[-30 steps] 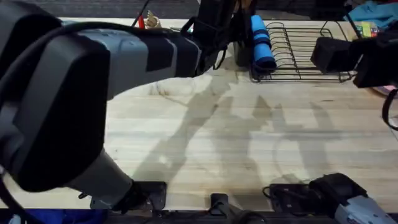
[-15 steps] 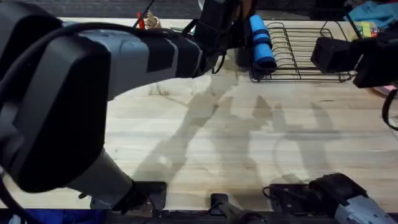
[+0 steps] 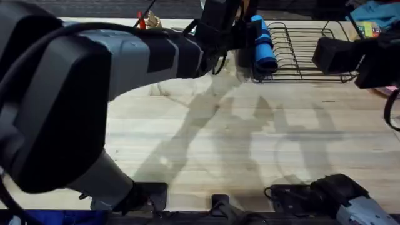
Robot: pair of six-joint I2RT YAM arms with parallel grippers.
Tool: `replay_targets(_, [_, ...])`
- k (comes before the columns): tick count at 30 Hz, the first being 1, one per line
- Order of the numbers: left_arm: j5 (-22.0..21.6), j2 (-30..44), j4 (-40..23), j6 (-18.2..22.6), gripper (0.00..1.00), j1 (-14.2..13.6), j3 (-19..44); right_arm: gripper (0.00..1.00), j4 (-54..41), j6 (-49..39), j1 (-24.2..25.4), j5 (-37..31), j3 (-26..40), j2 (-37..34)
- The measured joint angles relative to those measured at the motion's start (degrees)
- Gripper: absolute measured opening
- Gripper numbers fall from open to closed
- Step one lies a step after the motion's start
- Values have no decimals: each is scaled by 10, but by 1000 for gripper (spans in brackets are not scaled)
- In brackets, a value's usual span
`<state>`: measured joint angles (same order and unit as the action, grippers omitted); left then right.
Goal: Pick up the spoon on the table one by one and put them onto the rack
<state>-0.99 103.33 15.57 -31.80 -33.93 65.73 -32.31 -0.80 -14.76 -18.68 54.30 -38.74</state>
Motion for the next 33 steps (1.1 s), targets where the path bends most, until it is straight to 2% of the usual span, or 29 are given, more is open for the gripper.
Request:
replay_targets(4, [2,-2,-8,24,801,0,0,997,0,0,0,0,0,0])
replay_targets(8, [3,-25,-47,39,979,0,0,997,0,0,0,0,0,0])
replay_targets(9, [3,-34,-58,45,991,0,0,996,0,0,0,0,0,0])
replay_targets(15, [3,-97,-148,87,995,1,0,997,-5,0,0,0,0,0])
replay_targets(21, [3,-162,-283,107,995,14,0,997,-41,0,0,0,0,0])
replay_targets(25, [3,-214,-378,111,995,38,0,997,-53,0,0,0,0,0])
replay_targets(33, [3,-324,-576,120,995,108,0,997,-61,0,0,0,0,0])
